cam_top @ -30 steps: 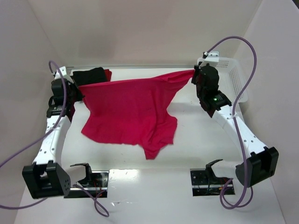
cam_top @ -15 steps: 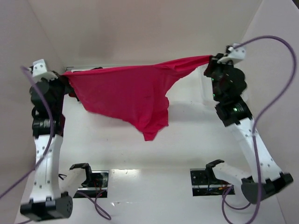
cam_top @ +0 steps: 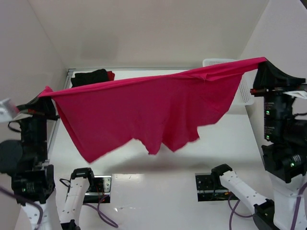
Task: Fold and stack the t-shirts
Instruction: Flatten out the tshirt
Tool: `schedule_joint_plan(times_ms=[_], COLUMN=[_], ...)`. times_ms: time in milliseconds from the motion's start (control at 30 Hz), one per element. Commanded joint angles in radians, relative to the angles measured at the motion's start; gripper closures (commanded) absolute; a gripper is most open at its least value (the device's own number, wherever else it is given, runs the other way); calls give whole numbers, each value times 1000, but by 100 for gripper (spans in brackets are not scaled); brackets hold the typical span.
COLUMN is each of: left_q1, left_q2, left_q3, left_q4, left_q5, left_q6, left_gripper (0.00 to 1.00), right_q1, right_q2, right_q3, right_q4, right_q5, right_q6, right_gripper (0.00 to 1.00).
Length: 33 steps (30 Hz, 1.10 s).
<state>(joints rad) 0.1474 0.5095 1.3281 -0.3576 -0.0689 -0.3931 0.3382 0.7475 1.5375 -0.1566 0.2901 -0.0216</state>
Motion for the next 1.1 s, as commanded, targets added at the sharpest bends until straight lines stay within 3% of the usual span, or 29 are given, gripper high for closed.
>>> schedule_joint_plan(times_ms=[0,233,500,633,800,867,1067], left_q1=[23,23,23,23,23,23,23], left_q2=[150,414,673,823,969,1043,1136], left_q3=[-65,-248,-333,-356,-262,-196,-118], left_q4=[-66,100,232,339,385,408,427], left_q5=[-114,-103,-158,-203,-203,-193,-206], left_q6=[-35,-58,-47,-47,-36,-27,-16], left_gripper=[100,100,100,100,100,100,100], right_q1=[-31,-31,-31,-40,-51,-64,-74], right_q2=[104,317,507,639,779,881,1007], right_q3=[-77,-316,-484,-464,-382,-277,-169], right_q4=[3,125,255,275,327,336,345], right_q5=[189,231,277,277,267,267,181], right_q6=[-61,-15,38,49,37,19,32], right_gripper=[100,100,100,100,100,100,100])
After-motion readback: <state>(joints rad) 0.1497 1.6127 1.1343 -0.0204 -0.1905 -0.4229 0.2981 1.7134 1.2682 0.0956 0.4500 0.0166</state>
